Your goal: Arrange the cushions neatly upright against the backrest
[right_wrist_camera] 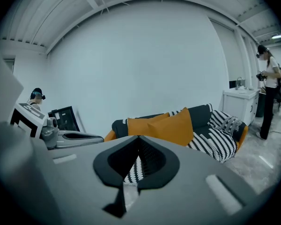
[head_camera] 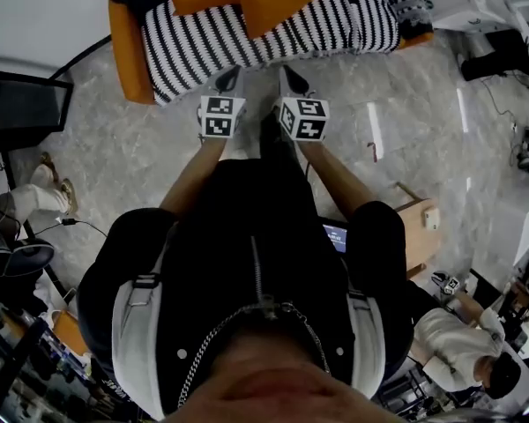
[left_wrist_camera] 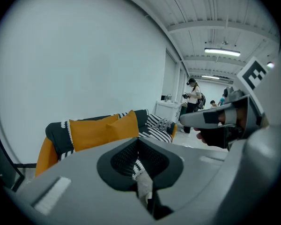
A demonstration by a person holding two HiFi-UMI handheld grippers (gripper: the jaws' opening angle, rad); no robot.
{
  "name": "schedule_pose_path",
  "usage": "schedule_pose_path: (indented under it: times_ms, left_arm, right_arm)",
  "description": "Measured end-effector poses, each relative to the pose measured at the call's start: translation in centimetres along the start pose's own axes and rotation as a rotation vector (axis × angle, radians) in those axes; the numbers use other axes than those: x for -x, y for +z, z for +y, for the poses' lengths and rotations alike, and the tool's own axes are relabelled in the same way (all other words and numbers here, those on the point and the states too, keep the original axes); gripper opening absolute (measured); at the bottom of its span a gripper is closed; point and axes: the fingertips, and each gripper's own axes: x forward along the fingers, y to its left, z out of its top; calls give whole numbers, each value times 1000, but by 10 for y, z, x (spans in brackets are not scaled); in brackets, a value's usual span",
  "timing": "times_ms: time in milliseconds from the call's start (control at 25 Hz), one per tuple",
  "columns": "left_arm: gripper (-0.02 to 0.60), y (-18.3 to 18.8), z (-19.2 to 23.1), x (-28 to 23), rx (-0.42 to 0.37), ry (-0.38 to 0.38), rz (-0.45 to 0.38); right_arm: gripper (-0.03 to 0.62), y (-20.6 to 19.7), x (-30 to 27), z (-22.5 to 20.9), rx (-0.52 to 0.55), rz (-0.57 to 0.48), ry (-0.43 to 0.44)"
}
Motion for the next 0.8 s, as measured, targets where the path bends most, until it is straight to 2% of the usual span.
schedule_pose_path:
  times_ms: [280, 560, 800]
  left_arm:
    - [11, 27, 7, -62, 10, 24, 28]
    - [11, 65, 2, -146, 33, 76, 50]
    - [11, 85, 12, -184, 40, 135, 52]
  right_arm:
    - [3, 34, -50, -48, -15, 18, 35]
    - [3, 81, -98, -123, -7, 26, 90]
    - [3, 100, -127, -163, -16, 48, 123]
